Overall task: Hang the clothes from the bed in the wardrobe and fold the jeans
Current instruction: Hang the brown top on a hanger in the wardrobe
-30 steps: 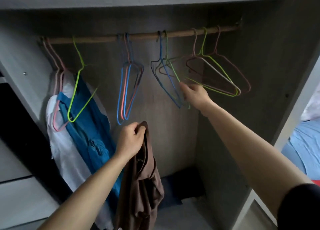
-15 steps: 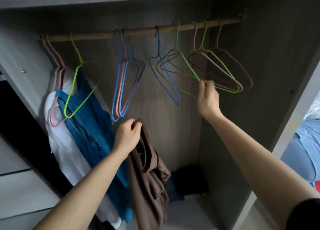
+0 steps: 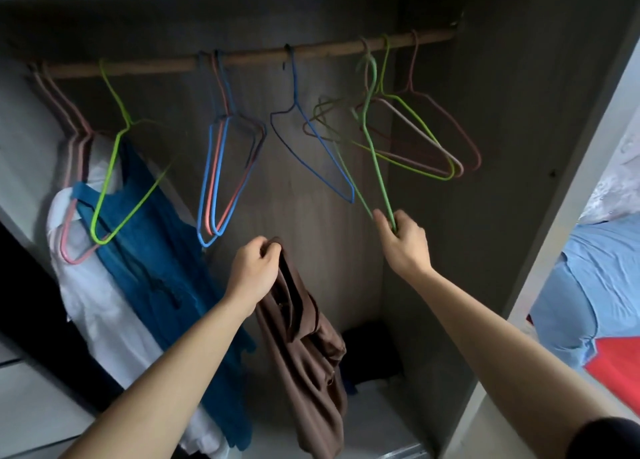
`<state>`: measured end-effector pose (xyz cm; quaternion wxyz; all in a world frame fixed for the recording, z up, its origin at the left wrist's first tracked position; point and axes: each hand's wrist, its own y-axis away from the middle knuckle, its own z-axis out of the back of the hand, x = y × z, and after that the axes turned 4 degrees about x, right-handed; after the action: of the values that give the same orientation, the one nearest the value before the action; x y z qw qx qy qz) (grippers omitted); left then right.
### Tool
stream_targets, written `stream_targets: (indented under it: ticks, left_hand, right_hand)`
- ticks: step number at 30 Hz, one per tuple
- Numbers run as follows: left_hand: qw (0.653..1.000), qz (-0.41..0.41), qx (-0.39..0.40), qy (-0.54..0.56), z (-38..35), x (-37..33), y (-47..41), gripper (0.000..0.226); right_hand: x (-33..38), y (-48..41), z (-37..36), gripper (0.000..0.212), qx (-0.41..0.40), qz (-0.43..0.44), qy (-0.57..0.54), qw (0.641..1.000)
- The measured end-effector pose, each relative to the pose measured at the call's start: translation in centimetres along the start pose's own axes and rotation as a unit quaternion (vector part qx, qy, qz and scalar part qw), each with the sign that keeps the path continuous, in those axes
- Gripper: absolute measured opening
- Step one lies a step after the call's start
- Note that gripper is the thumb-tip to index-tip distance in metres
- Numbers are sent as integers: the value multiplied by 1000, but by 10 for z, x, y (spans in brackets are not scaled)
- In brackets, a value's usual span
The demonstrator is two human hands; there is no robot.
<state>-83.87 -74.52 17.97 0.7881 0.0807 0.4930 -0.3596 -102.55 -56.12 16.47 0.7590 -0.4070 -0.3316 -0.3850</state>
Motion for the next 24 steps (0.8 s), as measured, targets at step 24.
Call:
stream_targets:
  ticks: [24]
  left_hand:
    - [999, 26, 25, -36, -20, 11, -15, 9]
  right_hand:
    - [-82, 111, 18, 41, 160, -124, -87, 975]
